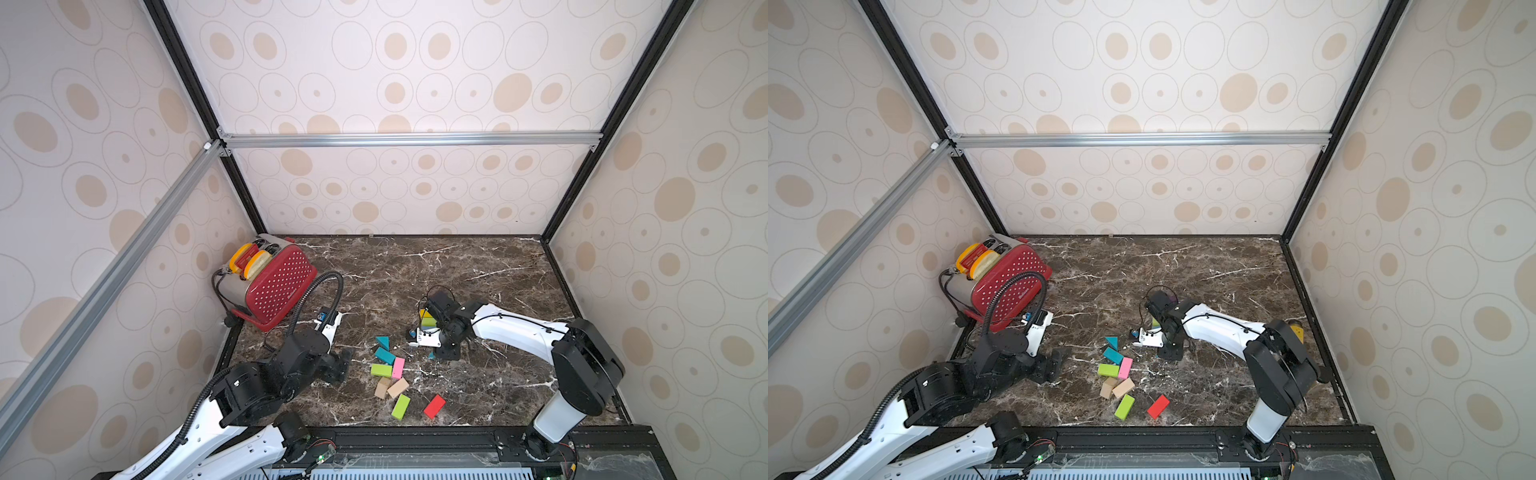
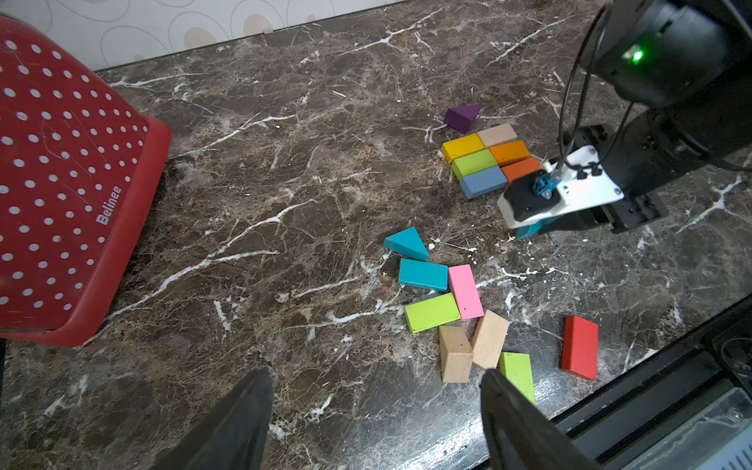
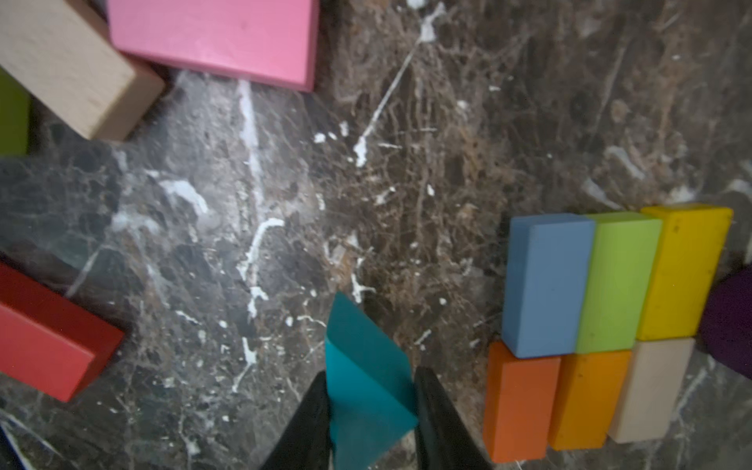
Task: Assemble a piece of candy with building blocks
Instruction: Pick up the building block from the center of the board, then assemble the building block at the center of the board.
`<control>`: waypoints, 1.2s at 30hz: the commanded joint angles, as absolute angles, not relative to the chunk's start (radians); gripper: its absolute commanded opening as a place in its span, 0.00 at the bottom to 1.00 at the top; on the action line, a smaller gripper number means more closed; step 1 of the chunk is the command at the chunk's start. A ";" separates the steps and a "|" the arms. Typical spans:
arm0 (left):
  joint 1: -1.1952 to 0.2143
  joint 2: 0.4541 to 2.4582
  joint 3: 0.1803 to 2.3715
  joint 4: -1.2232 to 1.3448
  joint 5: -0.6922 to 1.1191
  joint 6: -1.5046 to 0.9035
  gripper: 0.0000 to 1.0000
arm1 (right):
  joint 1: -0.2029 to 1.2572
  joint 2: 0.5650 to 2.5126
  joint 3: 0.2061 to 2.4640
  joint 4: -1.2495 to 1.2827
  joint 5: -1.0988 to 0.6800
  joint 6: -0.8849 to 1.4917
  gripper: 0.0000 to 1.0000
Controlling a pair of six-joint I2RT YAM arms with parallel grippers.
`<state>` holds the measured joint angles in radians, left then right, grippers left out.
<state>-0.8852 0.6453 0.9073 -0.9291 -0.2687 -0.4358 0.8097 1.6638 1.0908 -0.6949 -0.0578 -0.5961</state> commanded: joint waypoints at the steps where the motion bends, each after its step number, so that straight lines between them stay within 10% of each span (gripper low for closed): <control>1: -0.881 0.638 0.908 -0.926 -0.281 -0.422 0.81 | 0.795 1.660 1.116 -0.712 -0.055 -0.667 0.34; 36: -0.881 0.640 0.905 -0.925 -0.278 -0.422 0.81 | 0.741 1.779 1.150 -0.647 -0.019 -0.706 0.40</control>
<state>-0.8852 0.6441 0.9024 -0.9287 -0.2687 -0.4358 0.7456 1.7660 1.1343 -0.6357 -0.0227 -0.7082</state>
